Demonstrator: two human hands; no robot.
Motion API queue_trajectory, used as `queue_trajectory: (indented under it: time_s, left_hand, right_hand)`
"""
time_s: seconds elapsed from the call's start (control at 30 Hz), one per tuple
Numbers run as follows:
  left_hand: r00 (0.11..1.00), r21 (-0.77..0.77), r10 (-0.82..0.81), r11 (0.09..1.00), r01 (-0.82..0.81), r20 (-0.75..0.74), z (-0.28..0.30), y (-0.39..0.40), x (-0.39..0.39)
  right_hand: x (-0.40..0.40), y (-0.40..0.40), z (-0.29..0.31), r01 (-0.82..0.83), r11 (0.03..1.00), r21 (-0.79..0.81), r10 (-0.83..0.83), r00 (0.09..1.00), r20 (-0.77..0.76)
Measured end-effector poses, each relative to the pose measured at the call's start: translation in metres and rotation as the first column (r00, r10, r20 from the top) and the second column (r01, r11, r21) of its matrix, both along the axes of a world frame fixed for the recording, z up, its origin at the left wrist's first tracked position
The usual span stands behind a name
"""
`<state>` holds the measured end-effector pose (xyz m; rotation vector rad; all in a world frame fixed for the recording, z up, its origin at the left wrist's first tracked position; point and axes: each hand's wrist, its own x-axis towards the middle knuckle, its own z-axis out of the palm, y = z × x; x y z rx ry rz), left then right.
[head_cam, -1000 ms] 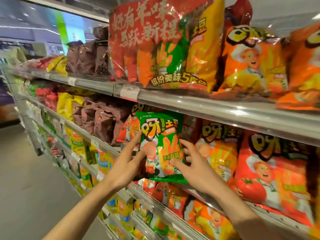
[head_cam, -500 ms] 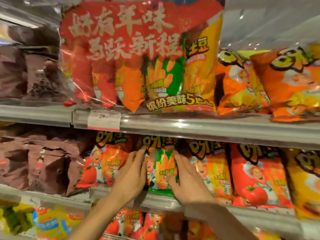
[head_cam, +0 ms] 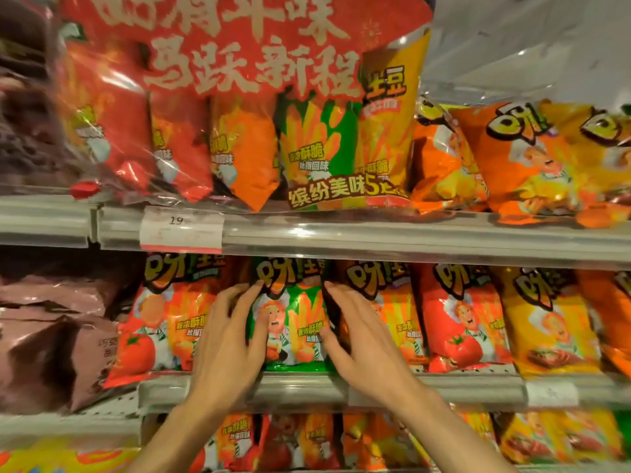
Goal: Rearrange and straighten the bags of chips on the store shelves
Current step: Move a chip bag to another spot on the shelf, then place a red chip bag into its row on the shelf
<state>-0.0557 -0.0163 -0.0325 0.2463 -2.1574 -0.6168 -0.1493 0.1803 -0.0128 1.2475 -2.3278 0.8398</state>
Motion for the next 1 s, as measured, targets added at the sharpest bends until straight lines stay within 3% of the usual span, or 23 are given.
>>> queue_trajectory:
  time_s: [0.1, 0.23, 0.4, 0.5, 0.63, 0.8, 1.0]
  left_hand:
    - [0.994, 0.003, -0.025, 1.000, 0.025, -0.102, 0.002, 0.012, 0.000]
    - [0.987, -0.015, -0.108, 0.994, 0.107, -0.123, 0.007, 0.052, -0.014]
    - [0.978, 0.015, -0.195, 0.980, 0.196, -0.077, 0.018, 0.130, -0.054]
    - [0.967, 0.107, -0.256, 0.961, 0.255, -0.004, 0.020, 0.172, -0.079]
    - [0.960, 0.117, -0.259, 0.962, 0.247, 0.102, 0.024, 0.210, -0.112]
    - [0.953, 0.071, -0.177, 0.984, 0.165, 0.244, 0.024, 0.231, -0.130]
    - [0.959, 0.092, -0.178, 0.983, 0.161, 0.222, 0.027, 0.232, -0.137]
  right_hand:
    - [-0.005, 0.018, 0.005, 0.031, 0.995, -0.100, -0.036, 0.998, -0.052]
    - [-0.024, 0.053, 0.007, 0.147, 0.966, -0.211, -0.175, 0.977, -0.121]
    - [-0.058, 0.121, 0.017, 0.340, 0.903, -0.263, -0.383, 0.914, -0.133]
    - [-0.081, 0.160, 0.017, 0.464, 0.857, -0.227, -0.480, 0.877, -0.021]
    - [-0.101, 0.198, 0.016, 0.485, 0.869, -0.101, -0.467, 0.870, 0.159]
    - [-0.105, 0.213, 0.013, 0.407, 0.913, 0.040, -0.402, 0.875, 0.270]
    - [-0.108, 0.213, 0.007, 0.331, 0.943, 0.046, -0.324, 0.872, 0.368]
